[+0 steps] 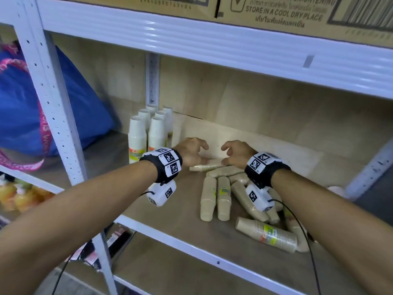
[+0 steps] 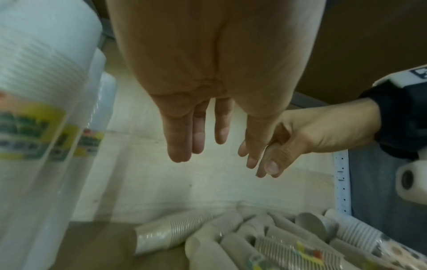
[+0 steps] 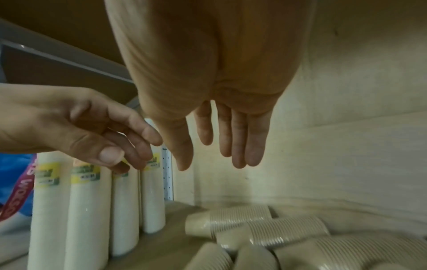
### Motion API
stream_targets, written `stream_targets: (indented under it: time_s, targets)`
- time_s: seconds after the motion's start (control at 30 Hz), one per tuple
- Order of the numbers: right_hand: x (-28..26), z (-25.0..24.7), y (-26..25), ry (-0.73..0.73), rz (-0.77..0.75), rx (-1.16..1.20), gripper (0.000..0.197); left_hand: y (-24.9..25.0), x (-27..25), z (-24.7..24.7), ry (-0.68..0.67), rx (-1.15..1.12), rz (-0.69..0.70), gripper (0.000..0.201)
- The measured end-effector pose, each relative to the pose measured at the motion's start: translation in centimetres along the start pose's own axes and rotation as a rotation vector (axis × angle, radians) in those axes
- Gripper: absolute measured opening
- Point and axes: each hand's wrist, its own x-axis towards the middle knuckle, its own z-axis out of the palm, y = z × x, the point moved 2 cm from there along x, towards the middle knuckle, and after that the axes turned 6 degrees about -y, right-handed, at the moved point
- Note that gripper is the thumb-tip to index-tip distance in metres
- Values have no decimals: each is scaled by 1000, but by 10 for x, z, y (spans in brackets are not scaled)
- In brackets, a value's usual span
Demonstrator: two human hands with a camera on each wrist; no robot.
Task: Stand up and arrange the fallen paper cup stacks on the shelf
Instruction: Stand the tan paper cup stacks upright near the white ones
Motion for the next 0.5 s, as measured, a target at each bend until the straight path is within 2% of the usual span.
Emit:
stream_targets:
  time_s: [0.23,0.4,0.5]
  targets:
    - [-15,42,45,-132,19,-87,60,-8,0,71,-110,-1,-36,64]
    - [-22,64,57,-227,13,-101,74,-18,-6,111,-170,-34,-85,83]
    - [-25,73,60,-247,-3,-146,80,-22,-8,124,-184,-59,-108,88]
